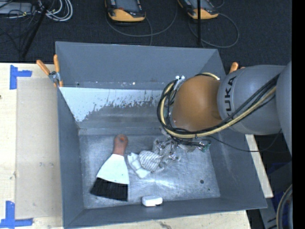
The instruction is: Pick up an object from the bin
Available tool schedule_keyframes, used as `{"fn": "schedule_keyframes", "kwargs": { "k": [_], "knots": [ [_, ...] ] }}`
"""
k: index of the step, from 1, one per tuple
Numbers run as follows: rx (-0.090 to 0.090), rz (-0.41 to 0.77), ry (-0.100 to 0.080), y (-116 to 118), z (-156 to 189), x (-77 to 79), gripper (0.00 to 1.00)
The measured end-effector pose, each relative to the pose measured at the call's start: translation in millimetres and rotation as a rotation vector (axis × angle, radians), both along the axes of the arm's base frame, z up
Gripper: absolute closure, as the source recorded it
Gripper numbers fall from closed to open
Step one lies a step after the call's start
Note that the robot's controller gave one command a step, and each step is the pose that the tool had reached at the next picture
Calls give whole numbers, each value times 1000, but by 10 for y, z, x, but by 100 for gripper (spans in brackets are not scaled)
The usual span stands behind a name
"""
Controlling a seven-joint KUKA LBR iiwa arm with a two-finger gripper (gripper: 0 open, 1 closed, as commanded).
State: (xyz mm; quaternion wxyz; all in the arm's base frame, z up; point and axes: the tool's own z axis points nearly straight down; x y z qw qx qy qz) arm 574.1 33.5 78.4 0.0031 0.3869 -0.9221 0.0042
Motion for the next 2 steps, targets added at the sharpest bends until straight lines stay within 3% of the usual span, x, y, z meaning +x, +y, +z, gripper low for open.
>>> {"fn": "schedule_keyframes", "kwargs": {
  "k": [2],
  "knots": [
    [8,-3,1,10,118,-22,100]
  ]
}}
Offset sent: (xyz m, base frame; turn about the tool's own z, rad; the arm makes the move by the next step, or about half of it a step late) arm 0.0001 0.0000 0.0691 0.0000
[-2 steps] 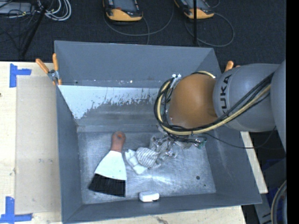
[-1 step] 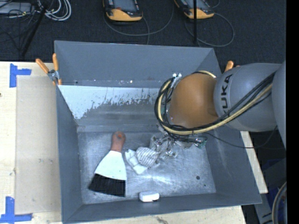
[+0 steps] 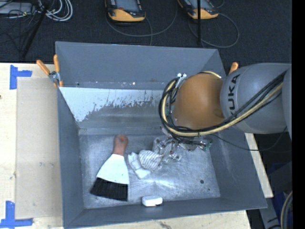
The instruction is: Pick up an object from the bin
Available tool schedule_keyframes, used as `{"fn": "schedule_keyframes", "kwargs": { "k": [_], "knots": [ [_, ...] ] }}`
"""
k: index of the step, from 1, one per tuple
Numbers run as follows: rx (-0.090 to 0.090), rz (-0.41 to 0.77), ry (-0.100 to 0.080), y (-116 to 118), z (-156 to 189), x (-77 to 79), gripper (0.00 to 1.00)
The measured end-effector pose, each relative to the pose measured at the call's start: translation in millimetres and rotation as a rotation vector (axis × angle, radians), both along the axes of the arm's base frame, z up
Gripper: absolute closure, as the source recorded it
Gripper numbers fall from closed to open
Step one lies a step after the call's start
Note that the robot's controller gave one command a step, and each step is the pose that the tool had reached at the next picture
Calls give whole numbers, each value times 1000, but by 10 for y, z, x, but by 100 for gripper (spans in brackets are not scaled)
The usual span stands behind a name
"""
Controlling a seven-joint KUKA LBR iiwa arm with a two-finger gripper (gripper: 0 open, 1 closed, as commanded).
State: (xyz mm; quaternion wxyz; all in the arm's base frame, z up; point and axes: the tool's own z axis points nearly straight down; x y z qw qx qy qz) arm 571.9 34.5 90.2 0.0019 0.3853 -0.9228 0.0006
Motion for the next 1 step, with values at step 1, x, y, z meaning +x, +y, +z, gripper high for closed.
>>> {"fn": "schedule_keyframes", "kwargs": {
  "k": [1],
  "knots": [
    [3,1,3,13,205,-12,100]
  ]
}}
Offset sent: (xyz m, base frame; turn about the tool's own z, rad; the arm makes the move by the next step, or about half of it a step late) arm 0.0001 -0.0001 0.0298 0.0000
